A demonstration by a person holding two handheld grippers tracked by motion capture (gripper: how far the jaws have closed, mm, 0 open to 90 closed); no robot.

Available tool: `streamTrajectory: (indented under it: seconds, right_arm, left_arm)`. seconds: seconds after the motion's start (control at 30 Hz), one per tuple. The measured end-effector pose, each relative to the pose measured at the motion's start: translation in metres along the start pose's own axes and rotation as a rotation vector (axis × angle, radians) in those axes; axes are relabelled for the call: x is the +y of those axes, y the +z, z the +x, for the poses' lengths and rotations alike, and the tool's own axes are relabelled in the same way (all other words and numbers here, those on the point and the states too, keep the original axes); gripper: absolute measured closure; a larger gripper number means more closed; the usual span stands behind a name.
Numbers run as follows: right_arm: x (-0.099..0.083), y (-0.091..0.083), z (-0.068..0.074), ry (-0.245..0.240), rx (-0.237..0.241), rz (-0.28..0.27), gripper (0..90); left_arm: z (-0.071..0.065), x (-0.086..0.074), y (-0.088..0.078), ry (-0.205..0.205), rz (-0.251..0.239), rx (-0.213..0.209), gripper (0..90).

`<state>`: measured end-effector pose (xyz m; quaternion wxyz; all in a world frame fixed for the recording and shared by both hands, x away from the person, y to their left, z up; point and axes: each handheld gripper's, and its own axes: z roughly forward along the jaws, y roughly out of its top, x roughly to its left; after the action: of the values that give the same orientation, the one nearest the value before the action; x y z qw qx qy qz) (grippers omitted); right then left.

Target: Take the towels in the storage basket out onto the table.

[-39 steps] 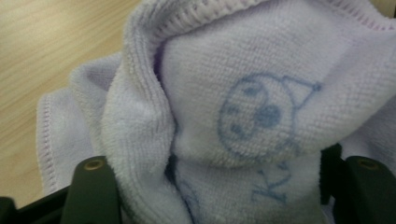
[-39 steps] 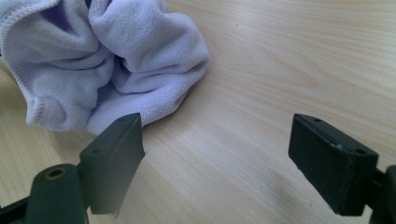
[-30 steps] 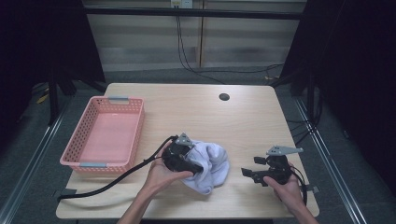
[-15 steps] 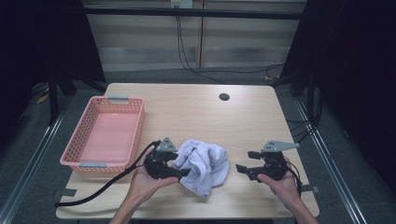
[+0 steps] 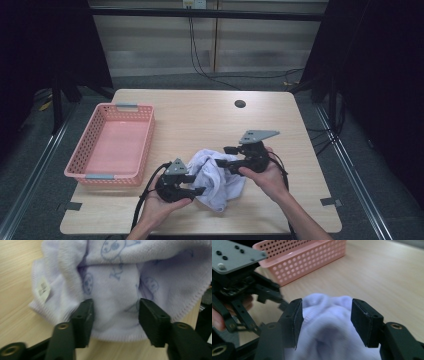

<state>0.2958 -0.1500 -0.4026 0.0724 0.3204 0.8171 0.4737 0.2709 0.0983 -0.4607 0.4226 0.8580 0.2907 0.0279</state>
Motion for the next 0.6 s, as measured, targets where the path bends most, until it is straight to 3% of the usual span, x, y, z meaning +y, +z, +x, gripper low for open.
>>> streamTrajectory:
  seconds: [0.03,0.07,0.17,0.23,0.27,0.3,0.33,0.37,0.43,0.5,0.6]
  right_arm:
    - [0.0,0.0,0.0,0.0,0.0,0.0,42.1]
    - [0.0,0.015,0.002,-0.006,0.019,0.036,37.9]
    - [-0.001,0.027,0.003,-0.019,0.021,0.063,37.2]
    - [-0.004,0.04,0.001,-0.025,0.002,0.103,47.6]
    - [-0.004,0.04,0.001,-0.025,0.002,0.103,47.6]
    - [-0.005,0.041,0.0,-0.042,-0.033,0.112,55.7]
    - [-0.006,0.036,-0.004,-0.012,-0.048,0.079,73.4]
    - [-0.006,0.033,-0.006,-0.004,-0.061,0.064,76.2]
    - [-0.007,0.028,-0.009,0.008,-0.076,0.045,77.3]
    - [-0.01,0.009,-0.021,0.046,-0.129,-0.008,78.7]
    - [-0.011,-0.003,-0.028,0.064,-0.159,-0.034,79.0]
  left_arm:
    - [0.0,0.0,0.0,0.0,0.0,0.0,38.5]
    - [0.001,0.001,0.005,-0.004,0.002,-0.001,38.3]
    - [0.004,0.003,0.015,0.004,0.017,0.017,40.2]
    - [0.006,0.004,0.017,-0.015,0.004,0.02,53.7]
    - [0.006,0.004,0.018,-0.003,0.004,0.028,53.7]
    - [0.006,0.003,0.017,0.004,0.004,0.037,61.2]
    - [0.006,0.002,0.015,0.002,-0.013,0.025,70.2]
    - [0.008,0.002,0.012,0.0,-0.018,0.017,71.2]
    - [0.011,0.002,0.008,-0.025,-0.042,-0.006,71.3]
    - [0.013,0.003,0.0,-0.032,-0.072,-0.005,72.8]
    - [0.014,0.005,-0.009,-0.043,-0.104,-0.013,73.8]
